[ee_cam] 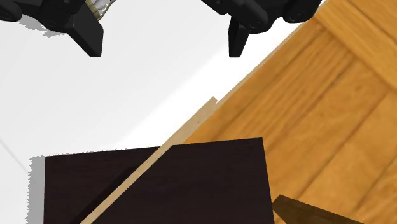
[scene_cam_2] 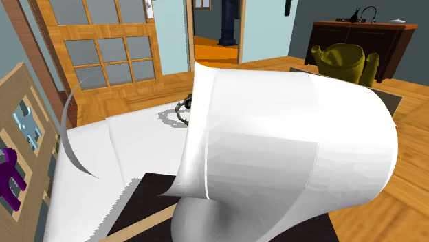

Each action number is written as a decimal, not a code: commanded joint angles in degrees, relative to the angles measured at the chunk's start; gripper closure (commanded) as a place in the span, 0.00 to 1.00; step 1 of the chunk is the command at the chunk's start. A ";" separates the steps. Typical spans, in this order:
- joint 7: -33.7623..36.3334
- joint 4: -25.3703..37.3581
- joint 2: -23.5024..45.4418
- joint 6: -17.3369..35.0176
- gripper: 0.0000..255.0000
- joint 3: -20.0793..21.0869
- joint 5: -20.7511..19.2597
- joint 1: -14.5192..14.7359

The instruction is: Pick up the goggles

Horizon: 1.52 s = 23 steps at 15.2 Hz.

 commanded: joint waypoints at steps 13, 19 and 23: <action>2.77 -4.65 18.46 24.69 0.00 0.90 2.64 2.64; 3.50 -2.40 30.80 35.65 0.00 1.47 4.04 3.93; 3.77 0.74 39.54 41.84 0.00 1.93 5.01 4.70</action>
